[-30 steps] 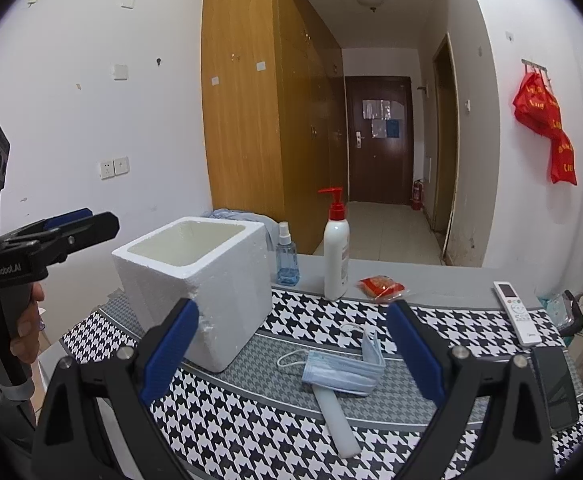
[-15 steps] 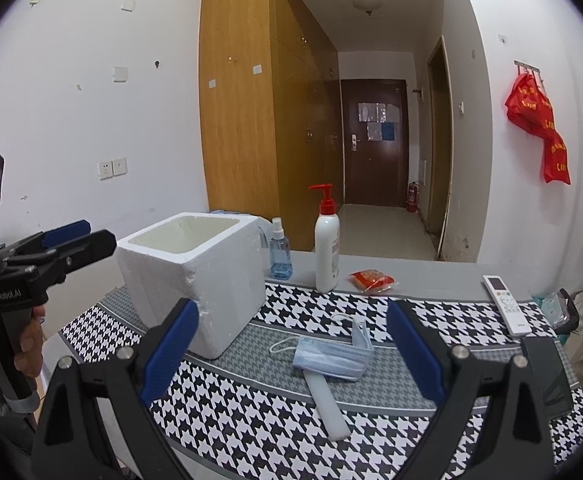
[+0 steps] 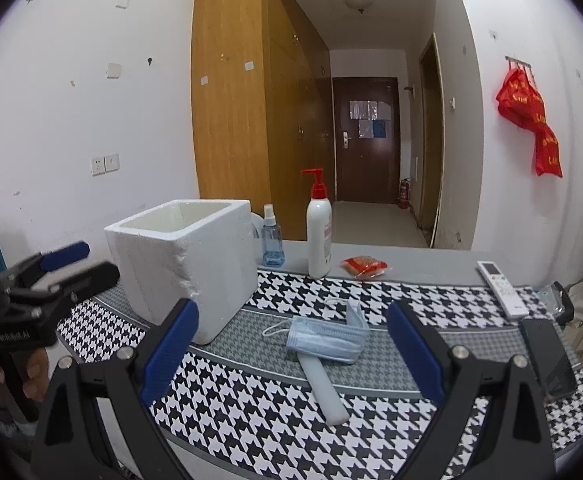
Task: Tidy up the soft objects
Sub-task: 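Withdraw both grippers from the box toward the blue mask and white tube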
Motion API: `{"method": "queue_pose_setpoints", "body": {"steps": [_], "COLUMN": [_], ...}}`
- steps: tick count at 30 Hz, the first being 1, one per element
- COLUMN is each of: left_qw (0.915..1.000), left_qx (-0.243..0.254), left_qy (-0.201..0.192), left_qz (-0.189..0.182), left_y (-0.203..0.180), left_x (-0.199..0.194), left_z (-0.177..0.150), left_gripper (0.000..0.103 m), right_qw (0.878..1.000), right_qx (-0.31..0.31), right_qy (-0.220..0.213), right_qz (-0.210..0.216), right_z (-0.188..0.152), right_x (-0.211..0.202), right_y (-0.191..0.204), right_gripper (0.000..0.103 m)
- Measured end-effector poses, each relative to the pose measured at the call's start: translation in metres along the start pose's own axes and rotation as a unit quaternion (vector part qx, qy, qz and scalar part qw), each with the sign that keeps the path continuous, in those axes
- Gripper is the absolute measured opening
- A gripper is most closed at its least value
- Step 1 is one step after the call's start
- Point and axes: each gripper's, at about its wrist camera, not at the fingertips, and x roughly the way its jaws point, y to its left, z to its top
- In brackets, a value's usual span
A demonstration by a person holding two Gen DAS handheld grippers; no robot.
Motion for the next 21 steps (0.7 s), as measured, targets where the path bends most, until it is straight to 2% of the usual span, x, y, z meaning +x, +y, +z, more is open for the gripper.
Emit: {"method": "queue_pose_setpoints", "body": {"steps": [5,16,21], "left_qw": [0.9999,0.9994,0.9989], "left_qx": [-0.004,-0.006,-0.008], "left_qy": [0.009,0.035,0.045], "left_qz": [-0.008,0.005,-0.009], "left_y": [-0.002,-0.001,-0.004], "left_x": [0.006,0.024,0.028], "left_z": [-0.013,-0.027,-0.026], "left_gripper": [0.102,0.102,0.102], "right_qw": [1.000,0.999,0.999], "right_qx": [0.011,0.033,0.037], "right_qy": [-0.002,0.014,0.017], "right_qz": [-0.004,-0.021,-0.027], "right_z": [-0.006,-0.020,-0.022], "right_x": [0.004,0.022,0.023], "right_y": [-0.003,-0.014,-0.021], "right_gripper": [0.097,0.097,0.097]}}
